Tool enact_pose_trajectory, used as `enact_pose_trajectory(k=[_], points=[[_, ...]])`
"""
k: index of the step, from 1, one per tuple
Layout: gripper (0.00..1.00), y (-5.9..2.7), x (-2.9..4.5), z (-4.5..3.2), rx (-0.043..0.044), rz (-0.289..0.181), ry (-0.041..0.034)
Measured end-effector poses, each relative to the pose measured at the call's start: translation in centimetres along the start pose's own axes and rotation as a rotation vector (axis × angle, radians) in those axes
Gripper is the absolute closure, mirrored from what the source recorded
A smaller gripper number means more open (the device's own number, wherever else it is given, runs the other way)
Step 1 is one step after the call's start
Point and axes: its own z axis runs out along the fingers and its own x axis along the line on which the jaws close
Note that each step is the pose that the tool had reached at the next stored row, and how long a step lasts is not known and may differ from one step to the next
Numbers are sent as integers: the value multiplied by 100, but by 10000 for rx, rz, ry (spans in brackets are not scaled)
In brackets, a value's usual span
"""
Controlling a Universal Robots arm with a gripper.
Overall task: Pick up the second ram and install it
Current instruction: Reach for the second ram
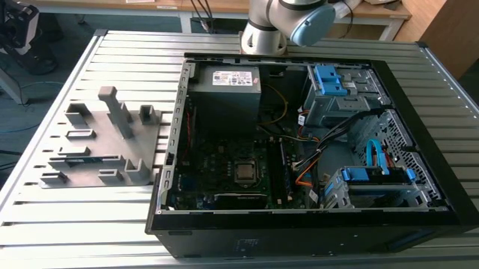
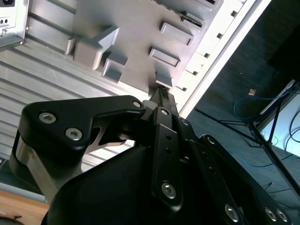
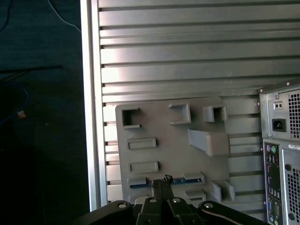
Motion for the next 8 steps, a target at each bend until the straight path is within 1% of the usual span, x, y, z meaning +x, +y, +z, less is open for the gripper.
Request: enact_pose_trajectory(k=[8], points=[[90, -72, -5, 21, 7, 0, -1]])
